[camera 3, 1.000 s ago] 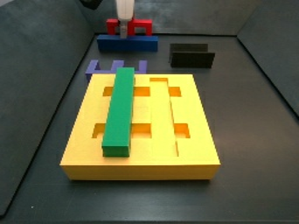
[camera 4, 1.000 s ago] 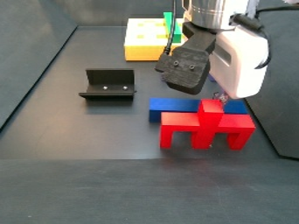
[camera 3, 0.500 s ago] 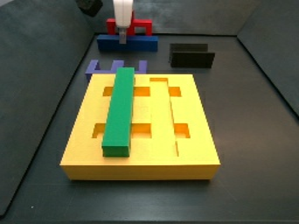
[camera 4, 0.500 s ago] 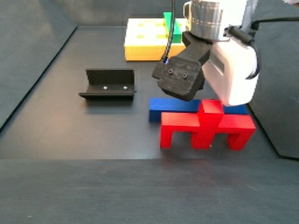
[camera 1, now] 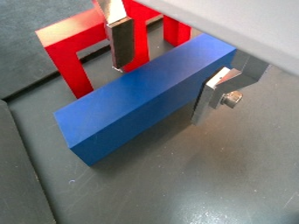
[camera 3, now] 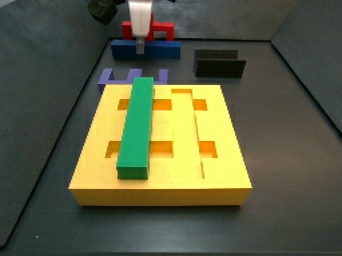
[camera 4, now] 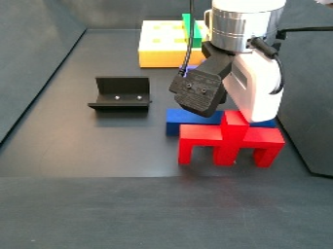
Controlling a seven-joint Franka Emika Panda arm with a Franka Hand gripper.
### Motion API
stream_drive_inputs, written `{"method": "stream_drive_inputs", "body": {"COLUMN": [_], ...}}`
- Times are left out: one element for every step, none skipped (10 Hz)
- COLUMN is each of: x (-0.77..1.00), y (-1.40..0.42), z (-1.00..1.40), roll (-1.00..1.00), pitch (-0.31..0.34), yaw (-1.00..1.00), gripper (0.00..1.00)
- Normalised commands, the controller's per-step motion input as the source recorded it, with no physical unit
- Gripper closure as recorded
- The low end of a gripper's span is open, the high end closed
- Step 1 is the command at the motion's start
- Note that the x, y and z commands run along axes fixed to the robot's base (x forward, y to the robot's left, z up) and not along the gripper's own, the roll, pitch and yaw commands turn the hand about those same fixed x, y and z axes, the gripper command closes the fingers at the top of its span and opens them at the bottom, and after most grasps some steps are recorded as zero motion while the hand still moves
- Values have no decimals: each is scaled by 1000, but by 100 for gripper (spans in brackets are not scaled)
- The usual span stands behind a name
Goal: Pick up the blue object. Move up. Move to above the board. Insert the blue object.
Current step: Pick up the blue object.
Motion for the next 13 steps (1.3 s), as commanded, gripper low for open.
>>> {"method": "stream_drive_inputs", "body": {"x": [0,0,0,0,0,0,-40,-157,-171,0,0,-9,-120], "y": [-43,-57,-91,-106,-91,-126,0,211,266,0,-91,-66,0], "z": [-149,-160,-146,-29,0,49,71,137,174,126,20,0,-9], "roll": [0,0,0,0,0,0,-4,-79,-93,-29,0,0,-26], "pitch": [0,0,0,0,0,0,0,0,0,0,0,0,-26], "yaw": [-37,-31,-9,-20,-63,-89,-166,-243,-243,-191,-129,-140,-129], "gripper": [0,0,0,0,0,0,0,0,0,0,0,0,0]}}
